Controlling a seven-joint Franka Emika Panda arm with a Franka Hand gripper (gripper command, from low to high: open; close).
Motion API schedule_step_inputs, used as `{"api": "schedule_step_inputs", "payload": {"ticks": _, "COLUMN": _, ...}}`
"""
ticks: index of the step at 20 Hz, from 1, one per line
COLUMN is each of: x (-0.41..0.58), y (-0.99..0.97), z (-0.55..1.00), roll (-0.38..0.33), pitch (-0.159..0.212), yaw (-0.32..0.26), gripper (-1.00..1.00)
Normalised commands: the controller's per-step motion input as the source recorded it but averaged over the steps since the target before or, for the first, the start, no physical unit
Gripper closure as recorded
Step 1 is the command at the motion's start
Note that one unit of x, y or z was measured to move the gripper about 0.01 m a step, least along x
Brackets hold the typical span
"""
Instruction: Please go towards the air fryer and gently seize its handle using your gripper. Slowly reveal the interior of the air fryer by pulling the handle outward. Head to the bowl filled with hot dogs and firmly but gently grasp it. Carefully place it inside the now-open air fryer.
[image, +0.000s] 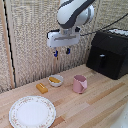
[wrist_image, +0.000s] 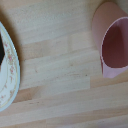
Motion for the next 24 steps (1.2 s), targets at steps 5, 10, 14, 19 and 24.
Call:
{"api": "schedule_step_inputs", "payload": {"ticks": 5, "x": 0.042, "y": -0.01, "z": -0.02, "roll": -0.009, "pitch": -0.014, "yaw": -0.375, "gripper": -1.00}}
{"api": "schedule_step_inputs", "payload": {"ticks": 10, "x": 0.038, "y": -0.03, "z": -0.08, "roll": 0.000, "pitch": -0.019, "yaw": -0.375, "gripper": -1.00}}
{"api": "schedule_step_inputs", "payload": {"ticks": 14, "x": 0.061, "y": -0.02, "z": -0.08, "roll": -0.022, "pitch": -0.009, "yaw": -0.375, "gripper": -1.00}}
{"api": "schedule_step_inputs", "payload": {"ticks": 19, "x": 0.099, "y": 0.00, "z": -0.05, "roll": -0.164, "pitch": -0.019, "yaw": -0.342, "gripper": -1.00}}
{"api": "schedule_step_inputs", "payload": {"ticks": 24, "x": 0.032, "y": 0.00, "z": -0.03, "roll": -0.304, "pitch": -0.031, "yaw": -0.210, "gripper": -1.00}}
